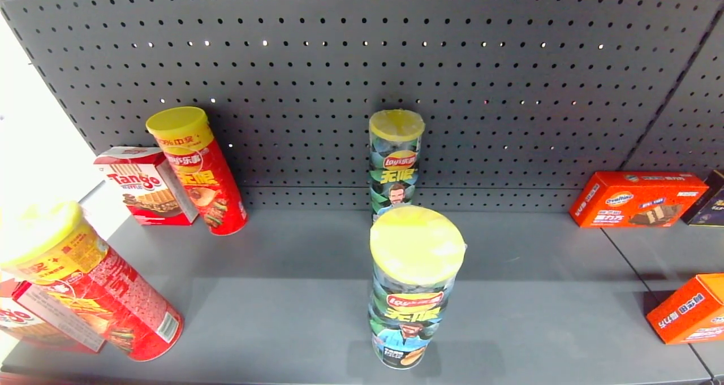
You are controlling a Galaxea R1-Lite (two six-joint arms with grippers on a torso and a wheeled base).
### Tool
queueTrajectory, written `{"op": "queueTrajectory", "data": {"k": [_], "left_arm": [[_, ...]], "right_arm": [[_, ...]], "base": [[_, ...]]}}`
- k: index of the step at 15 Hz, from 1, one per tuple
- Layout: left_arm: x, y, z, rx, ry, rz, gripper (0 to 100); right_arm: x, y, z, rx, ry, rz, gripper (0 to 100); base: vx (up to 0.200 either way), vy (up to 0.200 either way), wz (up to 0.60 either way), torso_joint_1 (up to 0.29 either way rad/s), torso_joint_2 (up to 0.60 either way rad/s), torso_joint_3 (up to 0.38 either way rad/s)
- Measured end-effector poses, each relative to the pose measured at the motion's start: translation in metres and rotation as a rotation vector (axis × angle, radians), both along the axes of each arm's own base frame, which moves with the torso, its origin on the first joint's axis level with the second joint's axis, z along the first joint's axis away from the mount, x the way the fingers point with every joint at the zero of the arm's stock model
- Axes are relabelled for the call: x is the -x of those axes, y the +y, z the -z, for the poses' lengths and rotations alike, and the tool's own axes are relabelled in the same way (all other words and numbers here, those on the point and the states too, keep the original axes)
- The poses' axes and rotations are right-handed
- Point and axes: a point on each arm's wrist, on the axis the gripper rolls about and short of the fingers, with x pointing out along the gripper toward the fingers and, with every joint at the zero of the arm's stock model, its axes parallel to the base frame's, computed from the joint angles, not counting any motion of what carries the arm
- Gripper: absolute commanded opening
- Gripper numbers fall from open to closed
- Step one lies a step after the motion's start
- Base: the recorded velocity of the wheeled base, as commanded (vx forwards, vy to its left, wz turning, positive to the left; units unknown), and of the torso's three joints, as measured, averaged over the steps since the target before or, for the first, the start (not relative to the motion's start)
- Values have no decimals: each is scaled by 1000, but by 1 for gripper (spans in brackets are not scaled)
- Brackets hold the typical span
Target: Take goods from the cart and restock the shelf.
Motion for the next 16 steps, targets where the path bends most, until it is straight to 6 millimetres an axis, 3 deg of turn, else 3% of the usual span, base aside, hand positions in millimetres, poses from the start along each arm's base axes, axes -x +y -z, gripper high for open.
{"op": "queueTrajectory", "data": {"k": [2, 4, 8, 10, 16], "left_arm": [[0, 0, 0, -3, -2, 0, 100], [0, 0, 0, -4, -3, 2, 100], [0, 0, 0, -2, -2, 1, 100], [0, 0, 0, -3, -1, 2, 100], [0, 0, 0, 0, -1, 0, 100]], "right_arm": [[0, 0, 0, -6, 0, 0, 100], [0, 0, 0, -7, -1, 1, 100], [0, 0, 0, -12, -3, 1, 100], [0, 0, 0, -19, -2, 1, 100], [0, 0, 0, -32, -3, -6, 100]], "base": [[0, 0, 0, 0, 0, 0], [-200, 0, 0, 2, 2, 5], [0, 0, 0, 0, 0, 0], [0, -200, 0, 12, 2, 2], [0, 0, 0, 0, 0, 0]]}}
